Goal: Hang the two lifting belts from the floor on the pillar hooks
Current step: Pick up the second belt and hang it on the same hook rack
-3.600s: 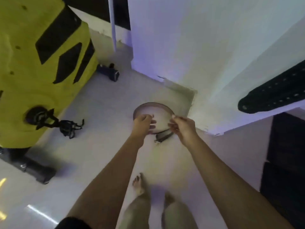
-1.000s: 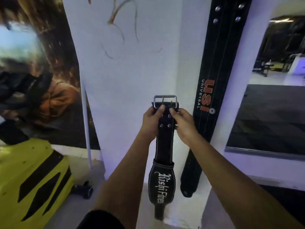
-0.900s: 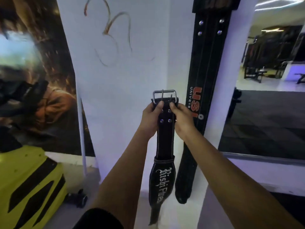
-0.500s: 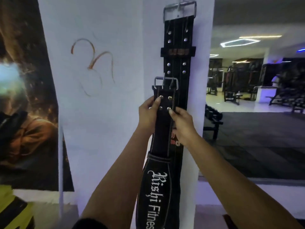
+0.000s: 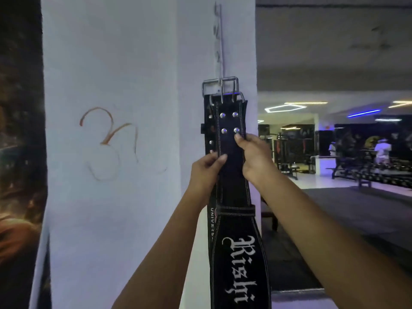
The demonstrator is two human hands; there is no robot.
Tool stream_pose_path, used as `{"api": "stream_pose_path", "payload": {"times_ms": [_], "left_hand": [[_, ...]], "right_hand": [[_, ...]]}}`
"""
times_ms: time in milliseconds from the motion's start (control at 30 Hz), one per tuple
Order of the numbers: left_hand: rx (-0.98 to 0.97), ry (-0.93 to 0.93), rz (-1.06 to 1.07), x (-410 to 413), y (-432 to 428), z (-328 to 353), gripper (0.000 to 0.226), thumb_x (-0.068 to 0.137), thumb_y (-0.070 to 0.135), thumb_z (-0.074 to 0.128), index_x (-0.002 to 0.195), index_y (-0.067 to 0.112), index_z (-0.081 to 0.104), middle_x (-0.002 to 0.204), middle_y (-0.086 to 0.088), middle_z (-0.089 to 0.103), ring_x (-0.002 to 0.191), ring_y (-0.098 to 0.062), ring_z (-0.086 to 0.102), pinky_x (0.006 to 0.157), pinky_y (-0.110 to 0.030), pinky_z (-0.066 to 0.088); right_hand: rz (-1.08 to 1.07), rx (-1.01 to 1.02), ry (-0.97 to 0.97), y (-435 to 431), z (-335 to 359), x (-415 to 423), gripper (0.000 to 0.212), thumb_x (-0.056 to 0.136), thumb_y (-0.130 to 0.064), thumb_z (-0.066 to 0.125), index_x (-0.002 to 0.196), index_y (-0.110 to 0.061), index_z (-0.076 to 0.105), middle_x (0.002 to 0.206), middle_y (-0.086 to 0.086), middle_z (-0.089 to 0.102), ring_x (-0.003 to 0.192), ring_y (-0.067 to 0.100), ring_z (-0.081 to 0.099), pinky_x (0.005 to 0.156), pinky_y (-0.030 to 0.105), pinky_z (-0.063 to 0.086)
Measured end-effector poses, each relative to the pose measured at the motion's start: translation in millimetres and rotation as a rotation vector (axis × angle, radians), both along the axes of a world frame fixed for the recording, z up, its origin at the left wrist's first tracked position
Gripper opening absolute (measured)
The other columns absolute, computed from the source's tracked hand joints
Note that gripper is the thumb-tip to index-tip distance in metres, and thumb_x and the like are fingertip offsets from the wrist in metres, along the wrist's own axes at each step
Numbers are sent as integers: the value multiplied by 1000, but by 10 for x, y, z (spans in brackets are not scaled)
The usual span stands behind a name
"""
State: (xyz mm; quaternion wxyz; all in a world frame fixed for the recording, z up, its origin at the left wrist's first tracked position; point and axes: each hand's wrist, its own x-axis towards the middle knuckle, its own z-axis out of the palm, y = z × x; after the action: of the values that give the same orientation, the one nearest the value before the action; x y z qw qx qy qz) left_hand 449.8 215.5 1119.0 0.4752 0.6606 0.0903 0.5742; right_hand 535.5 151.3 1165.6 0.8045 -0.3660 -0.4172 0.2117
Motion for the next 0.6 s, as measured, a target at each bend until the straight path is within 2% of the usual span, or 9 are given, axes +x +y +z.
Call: {"api": "stream_pose_path", "payload": {"times_ms": [67, 133, 167, 233, 333, 400, 500, 600], "left_hand": [[-32, -43, 12, 17, -27, 13, 24, 89, 13, 60, 108, 0, 66, 95, -8, 69, 84, -18, 64, 74, -32, 54], [-40, -76, 0, 24, -56, 118, 21, 88, 9, 60, 107, 2, 68, 91, -4, 71, 83, -16, 67, 79, -36, 57], [-28, -81, -32, 25, -77, 158, 17, 89, 7, 59, 103, 6, 68, 87, 0, 73, 80, -13, 69, 76, -33, 58], [-15, -70, -102, 26, -119, 151, 17, 90, 8, 57, 102, 9, 69, 88, 1, 75, 81, -11, 70, 73, -28, 58], [-12, 81, -138, 55, -120, -58, 18, 90, 16, 58, 103, 8, 67, 101, -13, 71, 92, -23, 68, 87, -41, 56], [-67, 155, -183, 72, -146, -210, 22, 90, 22, 58, 104, 7, 65, 100, -14, 71, 91, -24, 69, 87, -41, 56], [-111, 161, -224, 66, -104, -390, 35, 86, 25, 64, 117, 9, 59, 110, -11, 70, 98, -24, 69, 90, -39, 55], [-72, 350, -193, 14, -96, -588, 29, 83, 25, 67, 109, 11, 63, 101, -8, 73, 92, -22, 71, 84, -35, 56]], "right_hand": [[12, 7, -11, -43, 125, 51, 22, 89, -9, 57, 69, -18, 62, 65, -1, 68, 70, 20, 61, 76, 38, 54], [20, -11, -29, -77, 162, 65, 24, 89, -11, 57, 67, -18, 61, 54, -6, 69, 61, 15, 63, 71, 36, 54], [3, -29, -24, -87, 167, 62, 23, 89, -12, 57, 67, -18, 62, 58, -3, 70, 62, 17, 64, 74, 40, 55], [-53, -43, 12, -103, 189, 32, 20, 87, -11, 59, 68, -17, 64, 80, 9, 70, 78, 24, 63, 89, 50, 53], [-135, -26, 32, -138, 301, -2, 9, 85, -10, 62, 80, -5, 68, 109, 22, 68, 93, 24, 60, 98, 53, 48], [-144, -14, 28, -156, 389, 7, 15, 84, -10, 63, 95, -1, 69, 115, 21, 67, 98, 25, 60, 101, 50, 47], [-165, -22, 50, -215, 480, 24, 21, 85, -10, 64, 104, -1, 68, 118, 19, 66, 108, 29, 60, 104, 47, 45], [-168, -20, 78, -308, 521, 51, 27, 85, -10, 64, 106, 6, 64, 126, 23, 60, 115, 33, 58, 105, 50, 42]]}}
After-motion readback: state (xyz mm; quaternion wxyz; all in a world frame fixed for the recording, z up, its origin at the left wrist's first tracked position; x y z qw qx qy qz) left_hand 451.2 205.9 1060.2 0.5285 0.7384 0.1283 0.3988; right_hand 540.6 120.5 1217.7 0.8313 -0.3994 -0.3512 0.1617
